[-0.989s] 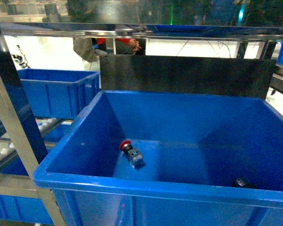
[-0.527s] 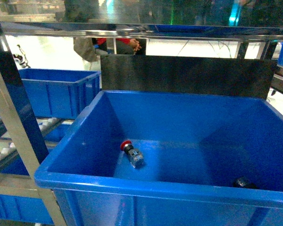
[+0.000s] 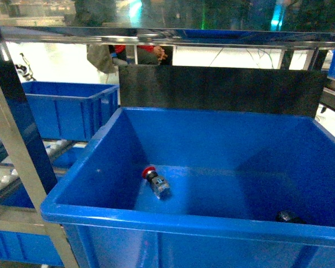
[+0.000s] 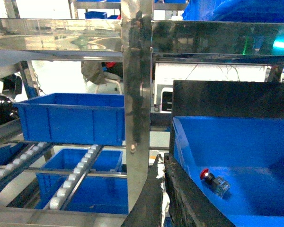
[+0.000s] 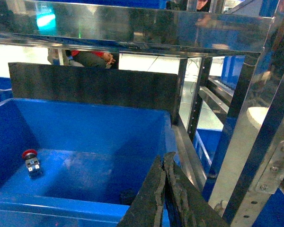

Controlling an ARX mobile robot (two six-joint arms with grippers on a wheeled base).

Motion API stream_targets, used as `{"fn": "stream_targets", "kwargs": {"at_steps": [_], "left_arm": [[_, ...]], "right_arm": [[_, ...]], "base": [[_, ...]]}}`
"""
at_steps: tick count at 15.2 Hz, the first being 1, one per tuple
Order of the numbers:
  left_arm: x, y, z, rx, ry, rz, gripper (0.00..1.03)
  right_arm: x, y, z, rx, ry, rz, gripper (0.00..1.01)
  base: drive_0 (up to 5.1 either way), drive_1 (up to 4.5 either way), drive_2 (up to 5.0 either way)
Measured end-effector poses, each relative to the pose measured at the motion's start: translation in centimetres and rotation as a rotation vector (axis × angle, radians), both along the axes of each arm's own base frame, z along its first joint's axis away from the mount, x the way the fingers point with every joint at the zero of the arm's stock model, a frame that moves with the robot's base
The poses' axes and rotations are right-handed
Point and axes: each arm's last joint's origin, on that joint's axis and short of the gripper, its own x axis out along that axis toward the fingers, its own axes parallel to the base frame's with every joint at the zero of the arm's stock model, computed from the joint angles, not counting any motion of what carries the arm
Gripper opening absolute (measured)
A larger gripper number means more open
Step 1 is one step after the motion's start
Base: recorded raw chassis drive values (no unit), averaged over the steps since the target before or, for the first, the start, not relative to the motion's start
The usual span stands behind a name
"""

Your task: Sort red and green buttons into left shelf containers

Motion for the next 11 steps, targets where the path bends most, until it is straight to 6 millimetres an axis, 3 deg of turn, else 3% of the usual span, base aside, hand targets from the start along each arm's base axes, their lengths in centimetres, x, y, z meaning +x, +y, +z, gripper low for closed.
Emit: {"fn": "stream_targets", "kwargs": {"at_steps": [5, 6, 11], "left_arm": [[-1.1, 0.0, -0.7, 0.000, 0.058, -0.002, 0.02], [-1.5, 0.0, -0.3, 0.000, 0.006, 0.000, 0.02], [-1.5, 0.0, -0.4, 0.000, 0.011, 0.000, 0.02]], "right_arm": [[0.0, 0.0, 0.0, 0.000, 0.000, 0.000, 0.02], [0.0, 0.0, 0.0, 0.000, 0.001, 0.000, 0.02], [0.0, 0.0, 0.0, 0.000, 0.000, 0.000, 0.02]], "base": [[0.0, 0.00, 0.0], [0.0, 0.00, 0.0], [0.0, 0.00, 0.0]]}}
